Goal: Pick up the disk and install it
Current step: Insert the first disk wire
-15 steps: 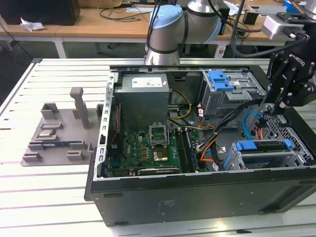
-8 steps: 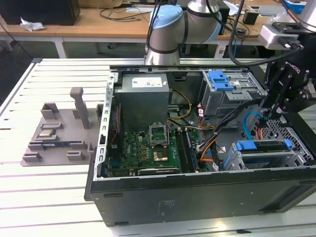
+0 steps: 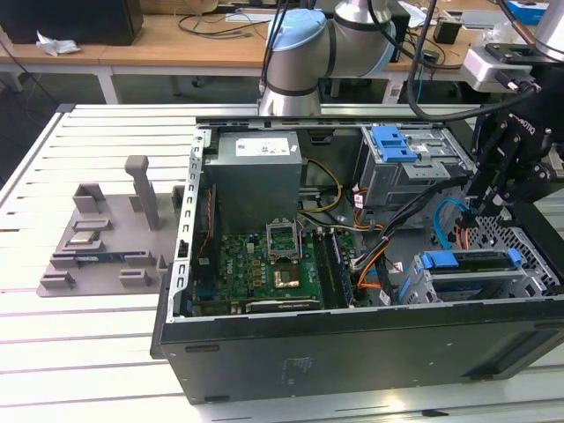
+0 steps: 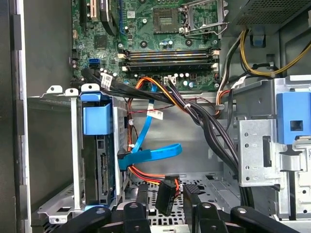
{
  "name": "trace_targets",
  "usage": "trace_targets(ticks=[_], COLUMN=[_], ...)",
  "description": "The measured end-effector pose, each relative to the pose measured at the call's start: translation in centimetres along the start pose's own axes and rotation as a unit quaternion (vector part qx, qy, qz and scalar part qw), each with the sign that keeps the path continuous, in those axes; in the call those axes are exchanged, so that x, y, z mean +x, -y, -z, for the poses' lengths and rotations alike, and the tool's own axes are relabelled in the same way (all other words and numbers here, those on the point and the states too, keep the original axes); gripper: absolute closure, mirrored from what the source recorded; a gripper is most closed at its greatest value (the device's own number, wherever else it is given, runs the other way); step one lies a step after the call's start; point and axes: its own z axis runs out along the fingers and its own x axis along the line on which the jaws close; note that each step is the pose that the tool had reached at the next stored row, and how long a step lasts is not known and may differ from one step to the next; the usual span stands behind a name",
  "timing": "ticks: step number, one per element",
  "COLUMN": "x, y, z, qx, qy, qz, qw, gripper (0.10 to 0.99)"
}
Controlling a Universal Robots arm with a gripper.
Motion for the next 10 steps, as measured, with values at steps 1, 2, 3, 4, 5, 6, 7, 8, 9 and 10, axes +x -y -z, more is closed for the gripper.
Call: trace_targets(ticks=[1, 2, 3, 4, 5, 6, 7, 8, 9, 10], x=[0.0, 0.0, 0.0, 0.0, 0.0, 0.0, 0.0, 0.0, 0.0, 0.0], y=[0.0, 0.0, 0.0, 0.0, 0.0, 0.0, 0.0, 0.0, 0.0, 0.0], z=[0.0, 0.0, 0.0, 0.0, 0.0, 0.0, 0.0, 0.0, 0.0, 0.0], qx=[0.0, 0.0, 0.0, 0.0, 0.0, 0.0, 0.0, 0.0, 0.0, 0.0], qy=[-0.0001, -0.0001, -0.0002, -0.0003, -0.0004, -0.0005, -0.0006, -0.0006, -0.0008, -0.0008], qz=[0.0, 0.0, 0.0, 0.0, 0.0, 0.0, 0.0, 0.0, 0.0, 0.0], qw=[1.0, 1.0, 1.0, 1.0, 1.0, 1.0, 1.0, 1.0, 1.0, 1.0], gripper=[0.667, 0.667, 0.667, 0.678, 0.678, 0.808, 0.808, 0.867, 0.922, 0.922])
